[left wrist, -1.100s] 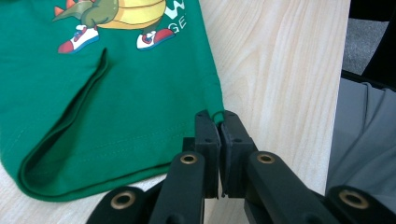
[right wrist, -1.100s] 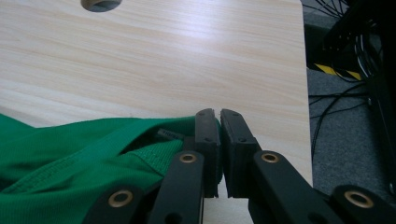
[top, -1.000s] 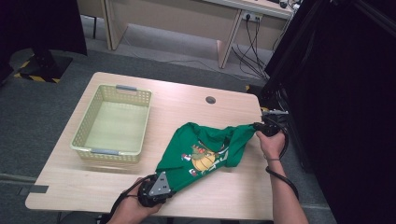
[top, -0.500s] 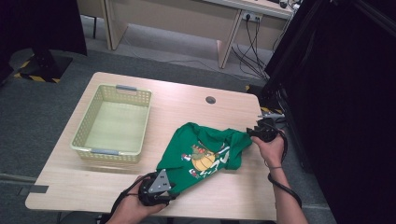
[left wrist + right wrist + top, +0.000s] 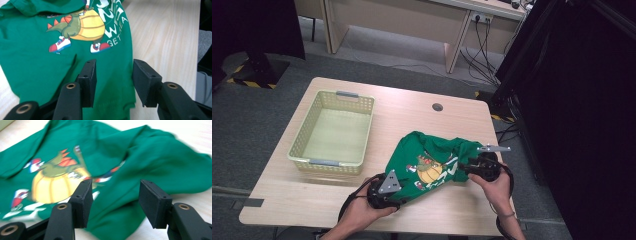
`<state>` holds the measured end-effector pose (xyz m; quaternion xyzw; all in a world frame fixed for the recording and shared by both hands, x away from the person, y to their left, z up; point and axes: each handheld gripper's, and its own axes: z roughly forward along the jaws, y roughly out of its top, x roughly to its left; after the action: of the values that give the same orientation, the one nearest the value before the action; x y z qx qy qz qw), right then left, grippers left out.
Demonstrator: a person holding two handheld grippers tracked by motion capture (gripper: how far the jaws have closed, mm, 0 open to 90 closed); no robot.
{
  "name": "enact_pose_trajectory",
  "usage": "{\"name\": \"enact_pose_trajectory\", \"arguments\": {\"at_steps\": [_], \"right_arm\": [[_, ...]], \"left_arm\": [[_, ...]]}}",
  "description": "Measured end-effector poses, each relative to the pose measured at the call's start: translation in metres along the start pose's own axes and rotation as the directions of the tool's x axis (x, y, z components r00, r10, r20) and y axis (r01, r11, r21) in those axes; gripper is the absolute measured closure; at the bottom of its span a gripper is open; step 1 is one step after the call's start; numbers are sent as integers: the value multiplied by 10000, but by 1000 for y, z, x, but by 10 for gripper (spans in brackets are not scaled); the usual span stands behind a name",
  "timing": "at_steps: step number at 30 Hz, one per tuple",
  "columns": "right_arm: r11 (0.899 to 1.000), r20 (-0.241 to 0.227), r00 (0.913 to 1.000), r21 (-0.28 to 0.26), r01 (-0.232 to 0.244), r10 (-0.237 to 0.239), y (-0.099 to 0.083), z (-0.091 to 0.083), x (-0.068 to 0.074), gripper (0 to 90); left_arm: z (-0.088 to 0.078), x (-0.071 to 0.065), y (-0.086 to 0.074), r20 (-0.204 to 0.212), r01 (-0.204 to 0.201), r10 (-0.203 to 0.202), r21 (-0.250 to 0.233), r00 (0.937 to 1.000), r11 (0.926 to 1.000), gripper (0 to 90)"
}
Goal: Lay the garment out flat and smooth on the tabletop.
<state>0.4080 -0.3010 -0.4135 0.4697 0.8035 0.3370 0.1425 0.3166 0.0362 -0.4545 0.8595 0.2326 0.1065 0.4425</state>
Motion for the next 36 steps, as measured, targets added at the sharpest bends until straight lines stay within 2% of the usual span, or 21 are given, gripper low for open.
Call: {"name": "enact_pose_trajectory", "arguments": {"at_steps": [4,8,16,20,24,25,28,29,30,32,34,35,36], "right_arm": [[9994,-360,9992,280,182,-171,-10,2,16,437],[9941,71,9970,776,759,-767,-18,12,24,445],[9866,846,9887,1176,1134,-1237,-12,16,7,460],[9849,1222,9838,1294,1152,-1311,-10,19,-6,460],[9830,1985,9684,1335,1262,-1513,-6,21,-18,425],[9833,2226,9629,1321,1252,-1525,-5,21,-21,421],[9859,3140,9388,1297,1057,-1420,-2,18,-25,411],[9877,3267,9356,1212,989,-1338,-1,16,-23,411],[9888,3232,9368,1062,1050,-1342,1,13,-19,411],[9901,2821,9497,729,1203,-1362,3,7,-6,423],[9915,1834,9745,376,1246,-1294,4,3,10,447],[9903,1231,9829,382,1334,-1372,4,3,18,452],[9880,772,9856,457,1475,-1507,3,5,26,465]], "left_arm": [[4,-4,0,244,-37,34,124,9997,9999,539],[6,-9,-1,386,-85,77,210,9992,9997,532],[0,-10,5,415,111,-105,-149,9991,9998,486],[1,-6,6,323,172,-167,-164,9993,9997,477],[3,-5,5,276,208,-205,-97,9994,9997,472],[3,-6,4,280,213,-211,-91,9994,9997,470],[5,-6,4,186,184,-184,-36,9997,9998,456],[6,-6,4,100,124,-125,41,9999,9999,455],[7,-6,4,4,67,-67,61,10000,10000,453],[9,-6,4,-32,31,-31,104,10000,9999,450],[11,-5,5,-83,17,-15,137,10000,9999,446],[13,-5,5,-184,-37,40,153,9998,9999,444],[14,-5,6,-303,-131,137,190,9994,9997,444]]}}
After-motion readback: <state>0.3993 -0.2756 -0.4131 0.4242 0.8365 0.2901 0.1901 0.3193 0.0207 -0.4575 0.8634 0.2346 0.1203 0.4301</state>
